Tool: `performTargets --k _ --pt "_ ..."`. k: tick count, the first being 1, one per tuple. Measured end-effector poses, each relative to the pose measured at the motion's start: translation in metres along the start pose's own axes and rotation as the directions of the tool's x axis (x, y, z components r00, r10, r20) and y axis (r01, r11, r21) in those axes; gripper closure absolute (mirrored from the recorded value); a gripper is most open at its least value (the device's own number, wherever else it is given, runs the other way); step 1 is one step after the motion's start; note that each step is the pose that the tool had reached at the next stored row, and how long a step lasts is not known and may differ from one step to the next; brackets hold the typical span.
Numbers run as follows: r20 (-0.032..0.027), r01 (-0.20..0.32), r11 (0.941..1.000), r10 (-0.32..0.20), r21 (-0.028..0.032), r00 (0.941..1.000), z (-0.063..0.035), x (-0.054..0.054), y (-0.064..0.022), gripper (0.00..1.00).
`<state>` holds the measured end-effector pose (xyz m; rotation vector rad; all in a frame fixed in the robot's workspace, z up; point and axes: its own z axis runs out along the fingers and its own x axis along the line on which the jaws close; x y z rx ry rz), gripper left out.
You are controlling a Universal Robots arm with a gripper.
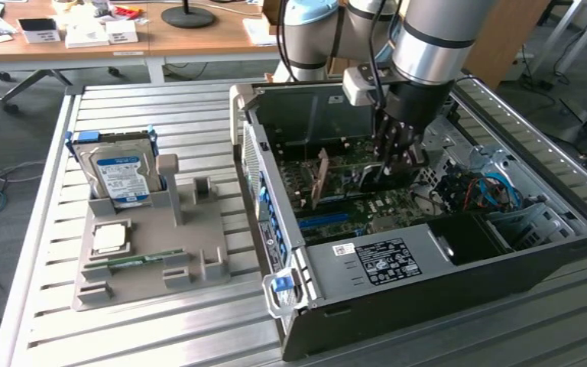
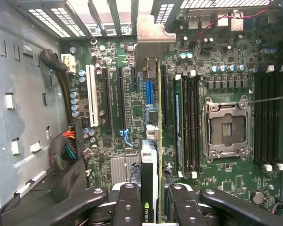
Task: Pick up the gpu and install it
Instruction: 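Insert the gpu into the slot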
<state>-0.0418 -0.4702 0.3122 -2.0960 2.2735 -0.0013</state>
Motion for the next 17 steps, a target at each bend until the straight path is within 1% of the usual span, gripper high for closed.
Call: performTargets --k 5,12,17 --pt "0.0 0.0 1.0 0.0 0.0001 1.0 0.0036 0.0 0.0044 0.73" --pt "0.0001 0.0 1.0 0.0 0.0002 1.0 0.0144 0.001 0.0092 0.73" --pt "-0.0001 0.0 1.0 0.0 0.0001 1.0 0.0151 0.001 0.0105 0.73"
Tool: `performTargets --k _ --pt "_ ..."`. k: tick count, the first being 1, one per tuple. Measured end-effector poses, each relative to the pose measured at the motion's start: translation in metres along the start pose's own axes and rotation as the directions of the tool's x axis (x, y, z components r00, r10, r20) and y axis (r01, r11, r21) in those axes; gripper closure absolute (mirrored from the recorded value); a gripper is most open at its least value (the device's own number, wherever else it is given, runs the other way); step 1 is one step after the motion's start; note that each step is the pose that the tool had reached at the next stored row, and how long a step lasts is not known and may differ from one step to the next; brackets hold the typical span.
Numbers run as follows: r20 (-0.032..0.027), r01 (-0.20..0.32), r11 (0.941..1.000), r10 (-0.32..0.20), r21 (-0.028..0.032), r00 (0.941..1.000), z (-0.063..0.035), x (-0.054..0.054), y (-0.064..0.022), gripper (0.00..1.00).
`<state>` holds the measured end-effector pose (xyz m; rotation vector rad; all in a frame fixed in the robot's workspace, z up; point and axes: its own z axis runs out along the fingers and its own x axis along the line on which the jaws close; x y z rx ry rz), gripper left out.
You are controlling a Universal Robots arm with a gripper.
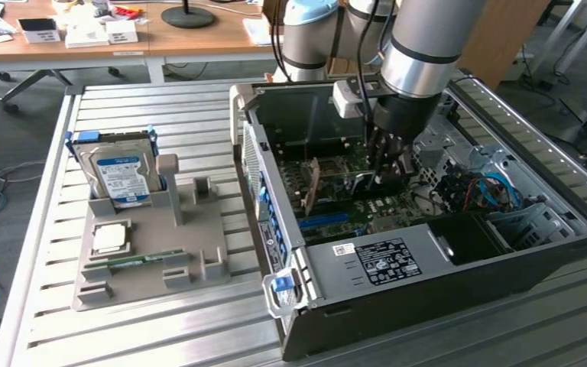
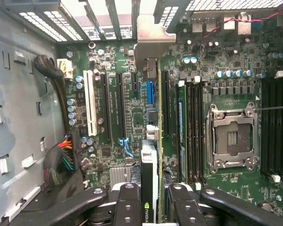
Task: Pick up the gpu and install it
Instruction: 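Insert the gpu into the slot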
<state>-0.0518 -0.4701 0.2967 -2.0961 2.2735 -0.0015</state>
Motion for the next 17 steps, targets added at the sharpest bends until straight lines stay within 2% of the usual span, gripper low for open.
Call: performTargets --k 10,17 --pt "0.0002 0.0 1.0 0.0 0.0001 1.0 0.0032 0.001 0.0165 0.73" --pt "0.0 0.0 1.0 0.0 0.0 1.0 0.0136 0.002 0.0217 0.73"
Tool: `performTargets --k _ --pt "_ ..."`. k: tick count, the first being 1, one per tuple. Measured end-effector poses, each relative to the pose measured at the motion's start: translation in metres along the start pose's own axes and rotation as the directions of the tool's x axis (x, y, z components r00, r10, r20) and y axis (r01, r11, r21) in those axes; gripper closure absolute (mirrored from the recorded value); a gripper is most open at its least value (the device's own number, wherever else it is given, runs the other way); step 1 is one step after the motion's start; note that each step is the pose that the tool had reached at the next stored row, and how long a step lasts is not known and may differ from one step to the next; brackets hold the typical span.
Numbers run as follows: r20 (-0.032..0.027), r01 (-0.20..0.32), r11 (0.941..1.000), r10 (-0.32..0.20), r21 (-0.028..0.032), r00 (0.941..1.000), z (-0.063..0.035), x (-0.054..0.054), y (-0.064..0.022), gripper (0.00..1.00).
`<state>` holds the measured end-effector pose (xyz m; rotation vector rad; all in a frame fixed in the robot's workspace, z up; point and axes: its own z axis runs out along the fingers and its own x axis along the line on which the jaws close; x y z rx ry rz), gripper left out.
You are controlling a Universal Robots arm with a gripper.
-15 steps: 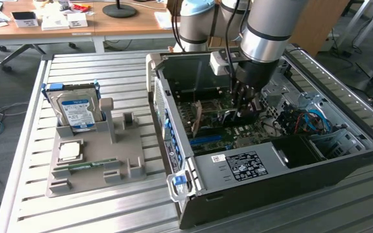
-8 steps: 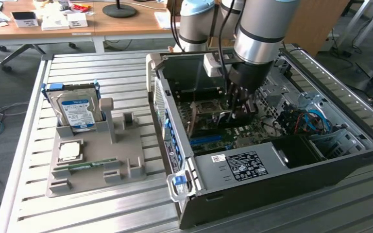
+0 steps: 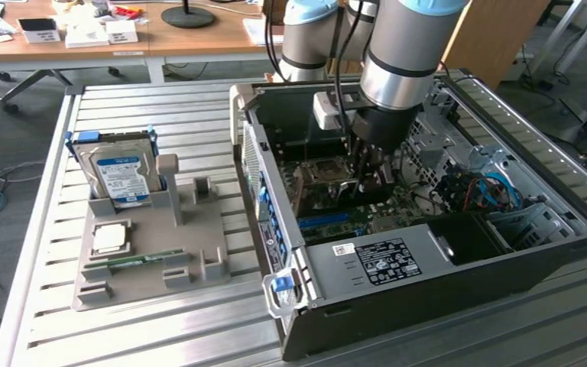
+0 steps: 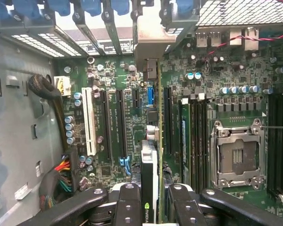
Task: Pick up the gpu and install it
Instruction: 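Insert the gpu into the slot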
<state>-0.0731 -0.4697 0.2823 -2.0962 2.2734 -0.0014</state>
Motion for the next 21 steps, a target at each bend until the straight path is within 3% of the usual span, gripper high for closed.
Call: performTargets --k 21 --pt "-0.0005 -0.001 1.0 0.001 0.0001 1.0 0.0088 0.0 0.0111 0.73"
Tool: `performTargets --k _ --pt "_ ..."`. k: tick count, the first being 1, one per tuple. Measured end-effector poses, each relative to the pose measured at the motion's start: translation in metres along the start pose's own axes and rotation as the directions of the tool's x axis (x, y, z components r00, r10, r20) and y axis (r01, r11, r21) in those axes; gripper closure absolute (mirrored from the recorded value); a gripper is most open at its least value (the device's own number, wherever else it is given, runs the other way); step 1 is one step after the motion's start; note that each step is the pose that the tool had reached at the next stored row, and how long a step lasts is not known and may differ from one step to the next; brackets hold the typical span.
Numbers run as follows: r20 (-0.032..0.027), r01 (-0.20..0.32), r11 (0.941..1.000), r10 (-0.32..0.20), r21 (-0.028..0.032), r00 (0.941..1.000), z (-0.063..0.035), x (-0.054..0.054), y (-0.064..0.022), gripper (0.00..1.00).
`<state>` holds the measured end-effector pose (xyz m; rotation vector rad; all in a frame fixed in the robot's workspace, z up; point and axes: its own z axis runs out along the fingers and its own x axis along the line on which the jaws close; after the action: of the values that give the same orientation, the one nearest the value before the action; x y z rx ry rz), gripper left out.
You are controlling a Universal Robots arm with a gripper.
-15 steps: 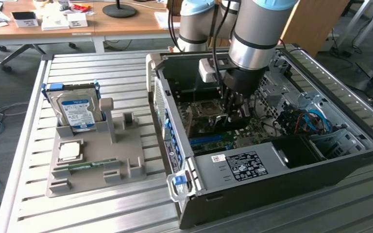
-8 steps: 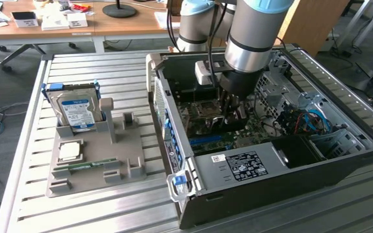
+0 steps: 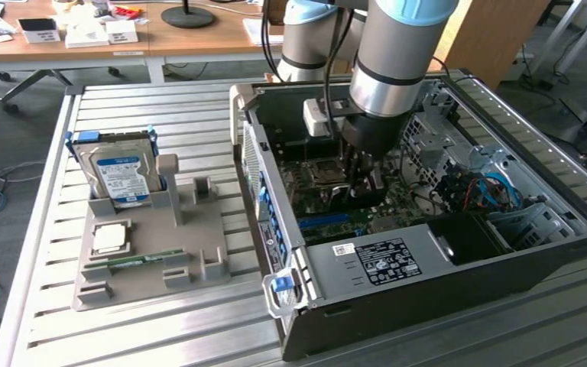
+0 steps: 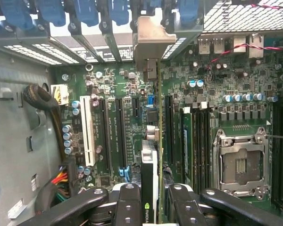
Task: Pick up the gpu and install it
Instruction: 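Insert the gpu into the slot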
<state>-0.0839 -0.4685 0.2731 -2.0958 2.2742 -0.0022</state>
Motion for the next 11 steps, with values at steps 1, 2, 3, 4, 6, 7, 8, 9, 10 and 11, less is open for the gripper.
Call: performTargets --k 1,2,3,4,6,7,8,9,10,11 --pt "0.0001 0.0 1.0 0.0 0.0 1.0 0.0003 -0.0002 0.0004 0.73" --pt "-0.0001 0.0 1.0 0.0 0.0 1.0 0.0004 -0.0003 0.0008 0.73" --pt "-0.0001 0.0 1.0 0.0 0.0 1.0 0.0006 -0.0004 0.0012 0.73" --pt "-0.0001 0.0 1.0 0.0 0.0 1.0 0.0007 -0.0004 0.0015 0.73" --pt "-0.0001 0.0 1.0 0.0 0.0 1.0 0.0012 -0.0006 0.0027 0.73" --pt "-0.0001 0.0 1.0 0.0 -0.0001 1.0 0.0013 -0.0007 0.0032 0.73" --pt "-0.0001 0.0 1.0 0.0 -0.0001 1.0 0.0014 -0.0007 0.0032 0.73" --pt "0.0 0.0 1.0 0.0 0.0 1.0 0.0017 -0.0008 0.0032 0.73" --pt "0.0003 0.0 1.0 0.0 0.0001 1.0 0.0028 -0.0009 0.0036 0.73" --pt "0.0002 0.0 1.0 0.0 0.0001 1.0 0.0038 -0.0011 0.0039 0.73"
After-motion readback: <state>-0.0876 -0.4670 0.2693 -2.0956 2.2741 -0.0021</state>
